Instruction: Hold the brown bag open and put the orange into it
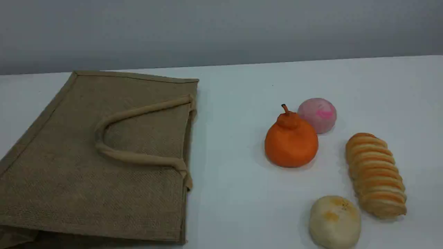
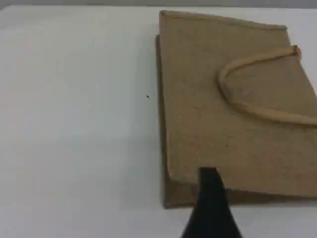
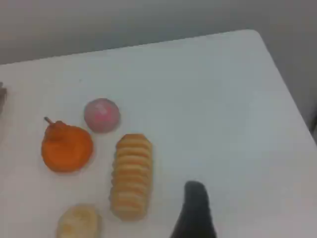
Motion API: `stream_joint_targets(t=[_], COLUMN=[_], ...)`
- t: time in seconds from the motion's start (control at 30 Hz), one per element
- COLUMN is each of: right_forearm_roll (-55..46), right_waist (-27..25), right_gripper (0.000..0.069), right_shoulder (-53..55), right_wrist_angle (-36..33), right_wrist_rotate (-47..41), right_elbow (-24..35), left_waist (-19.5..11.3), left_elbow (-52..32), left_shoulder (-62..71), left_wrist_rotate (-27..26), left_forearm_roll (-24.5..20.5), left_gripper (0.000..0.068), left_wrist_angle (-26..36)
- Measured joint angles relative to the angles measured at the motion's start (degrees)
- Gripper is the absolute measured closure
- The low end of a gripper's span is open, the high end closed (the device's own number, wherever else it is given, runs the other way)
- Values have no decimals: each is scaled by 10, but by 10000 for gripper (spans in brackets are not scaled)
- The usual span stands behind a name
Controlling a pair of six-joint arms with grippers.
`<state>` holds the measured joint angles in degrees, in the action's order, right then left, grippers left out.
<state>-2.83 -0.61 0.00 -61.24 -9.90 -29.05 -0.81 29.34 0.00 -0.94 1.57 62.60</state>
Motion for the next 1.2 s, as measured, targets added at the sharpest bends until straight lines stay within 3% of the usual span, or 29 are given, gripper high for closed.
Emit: stream_joint_targets(t=[1.2], right_forearm_roll=[0], right_waist=[0], right_gripper=[202], right_shoulder=[0], right_wrist_angle=[0], right_wrist_rotate=[0], right_elbow=[0], left_waist=[0], left_elbow=[0], left_shoulder=[0], left_wrist_rotate=[-1], left_forearm_roll=[0], left_gripper=[231], left_wrist_angle=[-17])
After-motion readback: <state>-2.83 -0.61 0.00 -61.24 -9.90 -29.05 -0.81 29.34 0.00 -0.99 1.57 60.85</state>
